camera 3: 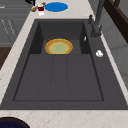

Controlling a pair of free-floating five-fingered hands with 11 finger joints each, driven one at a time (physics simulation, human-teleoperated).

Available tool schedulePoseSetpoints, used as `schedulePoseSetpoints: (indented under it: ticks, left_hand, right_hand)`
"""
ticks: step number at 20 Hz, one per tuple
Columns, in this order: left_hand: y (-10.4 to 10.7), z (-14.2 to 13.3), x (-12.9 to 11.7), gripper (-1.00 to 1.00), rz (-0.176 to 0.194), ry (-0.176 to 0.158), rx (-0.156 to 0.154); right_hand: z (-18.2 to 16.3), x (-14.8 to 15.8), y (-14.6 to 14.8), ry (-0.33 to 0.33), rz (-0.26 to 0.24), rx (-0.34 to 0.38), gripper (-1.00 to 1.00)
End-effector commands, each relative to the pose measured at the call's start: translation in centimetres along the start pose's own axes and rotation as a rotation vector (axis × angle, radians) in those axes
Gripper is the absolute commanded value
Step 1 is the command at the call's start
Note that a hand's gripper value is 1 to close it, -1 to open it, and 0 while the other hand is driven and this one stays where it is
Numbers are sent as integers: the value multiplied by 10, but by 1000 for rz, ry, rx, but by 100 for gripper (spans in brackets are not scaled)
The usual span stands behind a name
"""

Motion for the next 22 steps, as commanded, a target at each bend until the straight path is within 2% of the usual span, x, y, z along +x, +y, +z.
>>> schedulePoseSetpoints:
  ticks: [1, 3, 5, 10, 13, 17, 19, 20, 22]
  left_hand:
    - [7, 0, 5, -100, 21, 6, -7]
    - [18, 1, 13, -100, 18, -7, -1]
    - [25, 3, 19, -100, 34, -16, -5]
    - [40, 5, 23, -100, 85, -15, -23]
    - [45, -1, 10, -100, 105, -12, -32]
    - [52, -17, -9, -100, 92, -12, -34]
    - [48, -21, -26, -100, 112, 3, -26]
    - [41, -19, -37, -100, 122, -7, -9]
    - [37, -20, -51, -100, 110, -25, 3]
  right_hand:
    - [0, 0, 0, 0, 0, 0, 0]
    - [0, 0, 0, 0, 0, 0, 0]
    - [0, 0, 0, 0, 0, 0, 0]
    - [0, 0, 0, 0, 0, 0, 0]
    - [0, 0, 0, 0, 0, 0, 0]
    - [0, 0, 0, 0, 0, 0, 0]
    - [0, 0, 0, 0, 0, 0, 0]
    - [0, 0, 0, 0, 0, 0, 0]
    - [0, 0, 0, 0, 0, 0, 0]
